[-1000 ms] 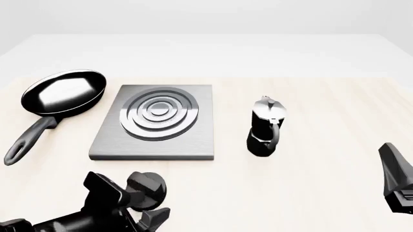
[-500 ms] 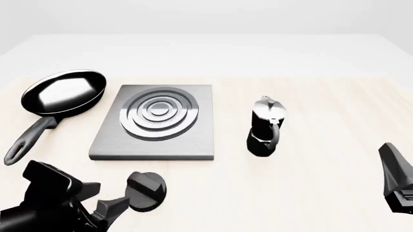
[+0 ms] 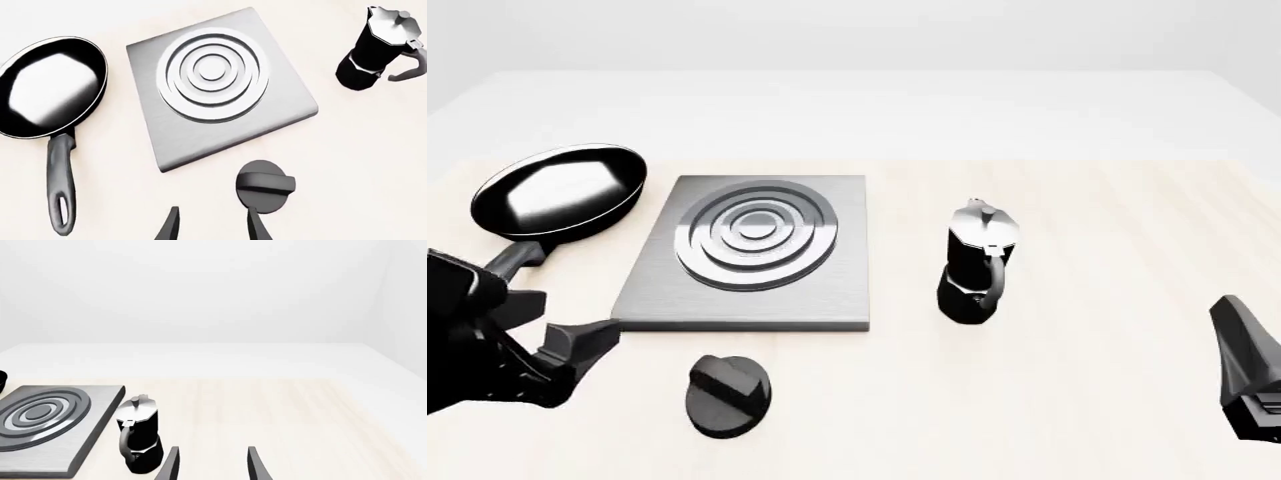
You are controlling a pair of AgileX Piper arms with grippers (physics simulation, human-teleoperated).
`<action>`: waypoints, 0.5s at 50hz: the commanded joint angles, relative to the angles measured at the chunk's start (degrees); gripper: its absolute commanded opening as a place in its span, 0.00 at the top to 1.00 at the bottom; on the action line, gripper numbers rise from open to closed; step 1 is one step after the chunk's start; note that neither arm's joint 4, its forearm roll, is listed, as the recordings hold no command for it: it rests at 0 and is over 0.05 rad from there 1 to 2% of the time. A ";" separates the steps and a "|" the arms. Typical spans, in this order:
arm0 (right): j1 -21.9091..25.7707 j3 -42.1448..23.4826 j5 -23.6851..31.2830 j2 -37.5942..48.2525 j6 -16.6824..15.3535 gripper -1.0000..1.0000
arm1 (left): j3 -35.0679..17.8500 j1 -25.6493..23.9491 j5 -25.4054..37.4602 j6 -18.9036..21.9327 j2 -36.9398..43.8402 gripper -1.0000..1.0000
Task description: Turn on the stove and put the frying pan on it.
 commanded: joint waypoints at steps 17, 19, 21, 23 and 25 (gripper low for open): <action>0.00 0.00 0.00 0.00 -0.01 0.00 | -16.60 12.27 7.67 11.59 4.30 0.00; 0.01 0.00 -0.01 0.01 0.00 0.00 | -17.33 13.18 8.08 11.11 4.57 0.00; 0.01 0.00 0.01 -0.02 -0.01 0.00 | -17.46 14.07 8.36 11.22 4.62 0.00; 0.00 0.00 0.01 -0.02 -0.01 0.00 | -17.32 14.35 8.84 9.72 5.38 0.00; 0.01 0.00 0.01 -0.03 -0.01 0.00 | -16.43 14.94 8.31 11.71 4.86 0.00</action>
